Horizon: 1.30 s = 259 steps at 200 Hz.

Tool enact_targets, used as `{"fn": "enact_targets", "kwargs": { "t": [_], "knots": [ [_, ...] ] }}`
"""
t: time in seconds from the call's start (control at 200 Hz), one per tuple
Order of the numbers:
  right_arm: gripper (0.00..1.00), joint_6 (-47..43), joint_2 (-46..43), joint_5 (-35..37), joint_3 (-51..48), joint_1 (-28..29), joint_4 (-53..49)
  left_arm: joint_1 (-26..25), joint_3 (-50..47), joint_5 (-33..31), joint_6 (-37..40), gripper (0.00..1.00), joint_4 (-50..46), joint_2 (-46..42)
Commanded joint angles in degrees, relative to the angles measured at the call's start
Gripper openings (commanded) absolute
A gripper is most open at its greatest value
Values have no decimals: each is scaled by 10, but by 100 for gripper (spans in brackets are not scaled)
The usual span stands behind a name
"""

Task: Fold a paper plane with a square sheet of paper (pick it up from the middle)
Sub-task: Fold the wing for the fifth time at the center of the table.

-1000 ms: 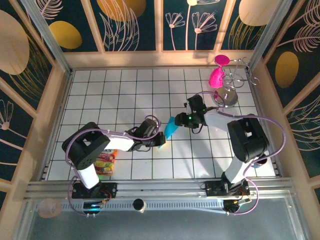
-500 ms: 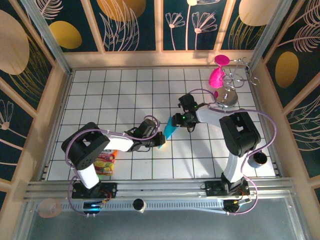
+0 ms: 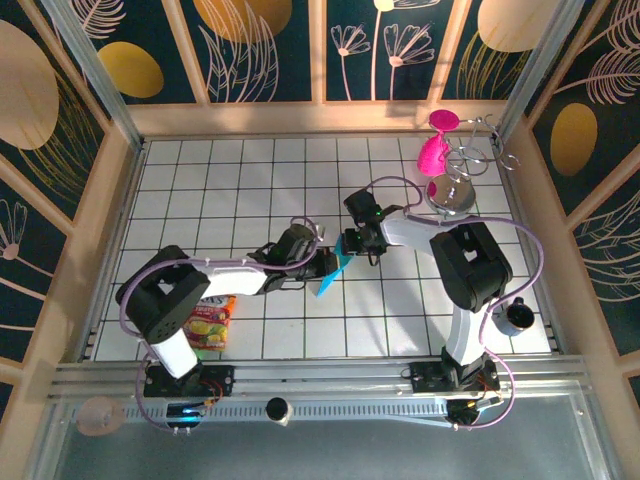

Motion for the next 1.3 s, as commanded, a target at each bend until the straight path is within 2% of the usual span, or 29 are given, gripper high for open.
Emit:
{"fn": "enact_targets", "kwargs": {
  "t": [0.0, 0.506, 0.691, 0.731, 0.911, 0.986, 1.086, 1.291],
  "knots": [
    [54, 9, 70, -2, -30, 2, 13, 4, 25, -3, -3, 2, -18, 34],
    [54, 16, 49, -21, -27, -5, 16, 9, 30, -48, -25, 0, -92, 81],
    [54, 15, -37, -55, -23, -19, 26, 10, 31, -44, -24, 0, -98, 88],
    [54, 17, -63, -65, -31, -41, 33, 10, 31, -45, -22, 0, -99, 88],
    [53, 26, -170, -124, -105, -65, 92, 10, 32, -47, -15, 0, -109, 87],
    [48, 29, -185, -181, -139, -65, 128, 11, 33, -47, -14, 0, -111, 87],
    [33, 42, -184, -249, -171, -62, 180, 11, 33, -49, -13, 0, -114, 84],
    [12, 64, -133, -301, -171, -46, 235, 10, 32, -51, -12, 0, -120, 84]
  ]
}}
